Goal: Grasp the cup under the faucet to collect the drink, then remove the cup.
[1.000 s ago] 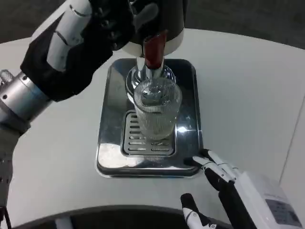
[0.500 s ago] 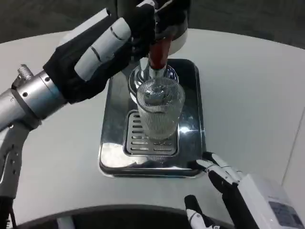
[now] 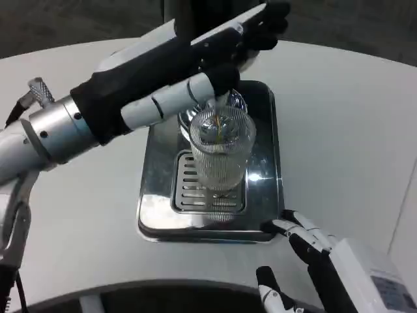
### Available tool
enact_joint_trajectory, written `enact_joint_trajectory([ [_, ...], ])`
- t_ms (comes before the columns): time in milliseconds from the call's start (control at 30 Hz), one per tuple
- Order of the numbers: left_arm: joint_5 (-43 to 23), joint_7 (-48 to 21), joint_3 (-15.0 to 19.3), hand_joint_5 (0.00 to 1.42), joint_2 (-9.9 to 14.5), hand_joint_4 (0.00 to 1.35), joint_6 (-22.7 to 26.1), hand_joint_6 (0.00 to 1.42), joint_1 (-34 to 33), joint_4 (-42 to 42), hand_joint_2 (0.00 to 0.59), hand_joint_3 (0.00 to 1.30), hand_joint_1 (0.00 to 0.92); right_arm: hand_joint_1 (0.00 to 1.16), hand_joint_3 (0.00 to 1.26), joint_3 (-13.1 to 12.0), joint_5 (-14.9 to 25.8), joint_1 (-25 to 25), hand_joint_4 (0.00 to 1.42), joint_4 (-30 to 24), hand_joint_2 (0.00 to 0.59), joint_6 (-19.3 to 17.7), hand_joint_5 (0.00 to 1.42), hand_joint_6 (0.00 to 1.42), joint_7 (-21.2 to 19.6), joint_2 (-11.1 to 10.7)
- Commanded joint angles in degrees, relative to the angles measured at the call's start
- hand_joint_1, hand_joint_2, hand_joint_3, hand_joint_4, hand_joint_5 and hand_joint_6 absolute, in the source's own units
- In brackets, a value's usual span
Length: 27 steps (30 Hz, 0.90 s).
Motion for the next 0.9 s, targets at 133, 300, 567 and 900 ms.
enact_joint_trajectory([
  [133, 7.87, 0.18, -3.06, 0.04, 2.7, 0.0, -13.84, 0.02, 1.3, -0.45, 0.175, 0.0, 0.0, 0.43, 0.23, 0.01, 4.24, -0.41, 0.11, 0.42, 0.479, 4.58, 0.15, 0.3, -0.32, 4.57],
  [300, 10.07, 1.85, -3.82, 0.04, 3.75, 0.0, -18.7, 0.02, 1.67, 0.13, 0.173, 0.0, 0.0, 0.42, 0.2, -0.88, 6.76, -2.15, 0.11, 1.37, 0.428, 6.04, 0.15, 0.29, -1.41, 5.32],
  [567, 10.64, 2.7, -5.07, 0.04, 5.41, 0.0, -21.46, 0.02, 2.09, 0.26, 0.176, 0.0, 0.0, 0.46, 0.11, -3.7, 10.32, -8.12, 0.09, 5.99, 0.334, 8.13, 0.09, 0.25, -3.77, 5.71],
  [900, 10.37, 3.55, -5.2, 0.03, 6.21, 0.0, -22.01, 0.01, 2.18, -0.34, 0.173, 0.0, 0.0, 0.51, 0.07, -8.17, 13.59, -18.41, 0.05, 16.67, 0.286, 7.04, 0.04, 0.23, -8.6, 2.91],
])
